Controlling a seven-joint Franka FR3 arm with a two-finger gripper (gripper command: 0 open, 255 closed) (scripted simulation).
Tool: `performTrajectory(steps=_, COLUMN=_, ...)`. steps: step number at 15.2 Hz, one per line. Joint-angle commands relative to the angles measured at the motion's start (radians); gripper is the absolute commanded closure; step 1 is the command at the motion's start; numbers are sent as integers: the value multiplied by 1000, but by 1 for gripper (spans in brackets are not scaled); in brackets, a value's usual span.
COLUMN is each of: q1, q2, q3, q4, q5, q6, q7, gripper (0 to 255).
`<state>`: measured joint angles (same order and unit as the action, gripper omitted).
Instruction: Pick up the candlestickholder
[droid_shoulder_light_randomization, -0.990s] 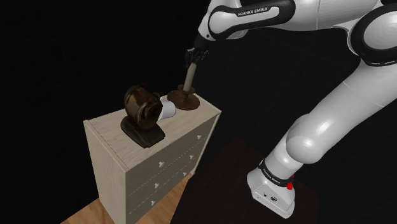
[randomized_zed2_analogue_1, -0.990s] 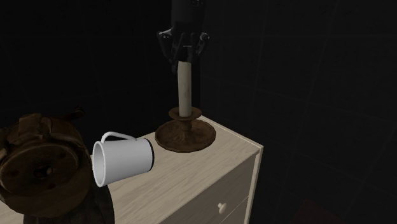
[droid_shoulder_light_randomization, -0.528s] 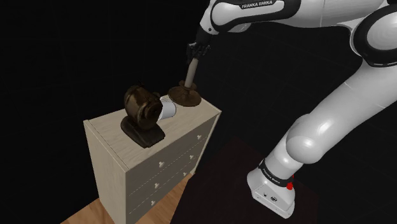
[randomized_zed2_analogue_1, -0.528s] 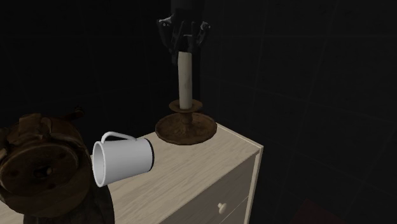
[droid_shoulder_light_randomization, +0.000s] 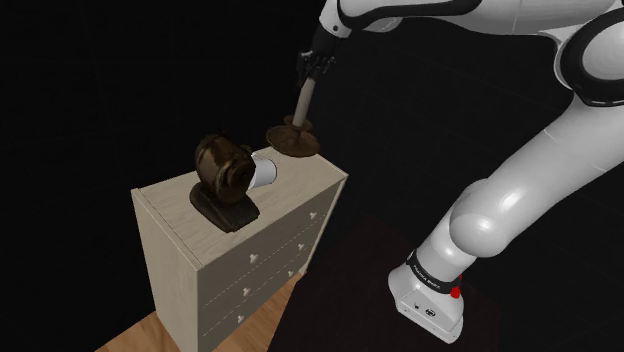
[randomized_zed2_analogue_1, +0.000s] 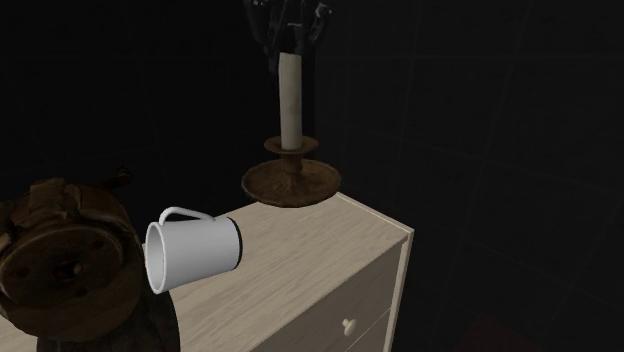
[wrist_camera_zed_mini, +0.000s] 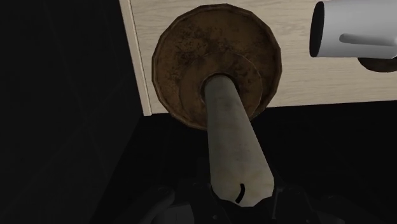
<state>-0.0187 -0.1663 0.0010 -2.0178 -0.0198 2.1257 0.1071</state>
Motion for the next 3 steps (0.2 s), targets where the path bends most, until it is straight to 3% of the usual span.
performTrajectory(steps=1, q1=1, q2=-1, q3=1, q4=30, q5=0, q6=-30, q7=1, gripper=255)
performTrajectory(steps=3, q1=1, q2=-1, q3=1, q4=32, q5=0, q6=-32, q7=1, gripper=255)
